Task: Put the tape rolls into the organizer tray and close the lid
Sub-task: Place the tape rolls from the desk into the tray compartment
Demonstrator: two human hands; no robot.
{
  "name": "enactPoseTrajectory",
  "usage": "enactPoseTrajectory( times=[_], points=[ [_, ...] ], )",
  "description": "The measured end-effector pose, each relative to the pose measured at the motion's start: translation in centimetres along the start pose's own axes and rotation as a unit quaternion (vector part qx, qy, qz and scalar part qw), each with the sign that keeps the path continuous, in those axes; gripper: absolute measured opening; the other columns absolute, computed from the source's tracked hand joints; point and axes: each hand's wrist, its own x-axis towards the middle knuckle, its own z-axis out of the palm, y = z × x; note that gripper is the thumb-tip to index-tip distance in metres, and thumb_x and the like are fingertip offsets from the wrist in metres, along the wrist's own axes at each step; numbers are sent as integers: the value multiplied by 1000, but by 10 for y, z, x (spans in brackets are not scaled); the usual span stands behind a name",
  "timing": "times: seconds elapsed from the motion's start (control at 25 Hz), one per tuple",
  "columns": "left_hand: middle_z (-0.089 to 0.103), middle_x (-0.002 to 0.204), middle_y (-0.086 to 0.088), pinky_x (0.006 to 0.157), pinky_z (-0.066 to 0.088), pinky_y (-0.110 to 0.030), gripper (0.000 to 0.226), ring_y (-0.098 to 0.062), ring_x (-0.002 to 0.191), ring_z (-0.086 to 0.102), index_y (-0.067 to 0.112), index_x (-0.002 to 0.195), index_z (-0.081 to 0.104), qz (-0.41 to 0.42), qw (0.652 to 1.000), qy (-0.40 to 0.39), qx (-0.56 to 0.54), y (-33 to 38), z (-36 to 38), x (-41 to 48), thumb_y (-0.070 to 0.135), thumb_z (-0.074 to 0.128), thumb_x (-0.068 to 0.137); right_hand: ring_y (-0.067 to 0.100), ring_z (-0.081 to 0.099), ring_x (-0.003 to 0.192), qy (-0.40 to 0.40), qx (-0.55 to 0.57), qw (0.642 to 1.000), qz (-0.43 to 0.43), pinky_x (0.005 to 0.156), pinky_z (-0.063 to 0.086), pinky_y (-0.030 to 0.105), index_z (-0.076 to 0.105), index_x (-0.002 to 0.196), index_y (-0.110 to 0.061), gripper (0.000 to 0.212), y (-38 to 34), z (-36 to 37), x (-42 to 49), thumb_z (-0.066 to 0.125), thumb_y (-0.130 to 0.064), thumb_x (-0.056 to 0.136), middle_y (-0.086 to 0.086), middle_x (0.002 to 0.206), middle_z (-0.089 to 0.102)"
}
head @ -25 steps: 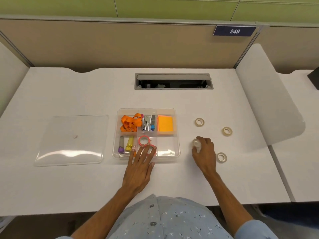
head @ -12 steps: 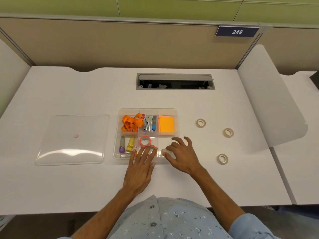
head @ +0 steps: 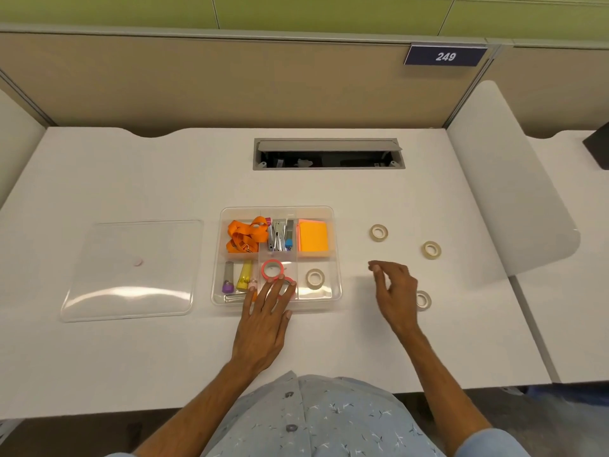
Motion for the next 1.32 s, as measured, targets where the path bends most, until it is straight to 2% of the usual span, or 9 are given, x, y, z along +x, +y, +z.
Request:
enactPoseTrajectory(
  times=[0.2, 0.4, 0.68, 0.84, 1.0, 1.12, 1.24, 1.32],
  points=[
    [28, 175, -3, 131, 21, -61, 61, -27, 164, 21, 24, 167, 30, -2, 1000, 0, 2, 0, 0, 0, 38, 45, 110, 30, 58, 131, 19, -86, 989, 117, 107, 46, 51, 69, 130, -20, 30, 38, -20, -14, 63, -13, 102, 4, 136, 71],
    [29, 175, -4, 131, 20, -61, 60, -27, 163, 23, 23, 167, 31, -2, 1000, 0, 6, 0, 0, 0, 38, 44, 110, 40, 55, 134, -10, -131, 970, 204, 110, 49, 58, 57, 145, -14, 55, 54, -27, -27, 75, -17, 93, 15, 151, 54],
    [31, 175, -3, 130, 22, -62, 60, -27, 163, 23, 24, 167, 32, -2, 1000, 7, 1, 1, 1, 1, 38, 43, 110, 38, 58, 128, -3, -96, 974, 203, 102, 56, 51, 60, 140, -14, 45, 53, -26, -27, 72, -16, 97, 16, 142, 58],
    [31, 174, -4, 130, 22, -61, 60, -27, 163, 24, 24, 167, 32, -2, 1000, 10, 3, 1, 1, 0, 37, 43, 110, 26, 63, 123, -8, 19, 990, 142, 99, 56, 42, 61, 137, -24, 42, 30, -18, -18, 75, -26, 97, 4, 135, 64],
    [33, 173, -4, 129, 24, -63, 57, -27, 162, 26, 23, 166, 34, -3, 1000, 10, 2, 1, 1, 0, 38, 39, 111, 11, 66, 113, -60, 78, 995, 15, 95, 54, 28, 68, 129, -31, 33, -8, -3, -6, 77, -33, 97, -13, 125, 67],
    [32, 174, -3, 130, 22, -62, 57, -27, 163, 26, 24, 167, 32, -4, 1000, 7, 3, 1, 1, 0, 40, 34, 112, 10, 63, 115, -131, 26, 987, -88, 96, 51, 25, 68, 128, -29, 32, -37, 12, -1, 74, -39, 99, -11, 127, 66],
    [33, 174, -4, 130, 24, -62, 58, -28, 162, 28, 24, 166, 33, -6, 1000, 1, 6, 1, 0, 1, 40, 37, 111, 17, 60, 123, -207, -83, 956, -192, 105, 48, 36, 67, 134, -28, 37, -52, 28, -3, 68, -44, 101, -5, 136, 65],
    [34, 173, -5, 128, 27, -64, 58, -30, 161, 29, 24, 165, 35, -8, 1000, -5, 6, 1, 0, 1, 43, 32, 111, 18, 58, 130, -236, -142, 935, -222, 112, 45, 40, 66, 139, -28, 40, -55, 33, -6, 62, -46, 103, -4, 143, 63]
  ],
)
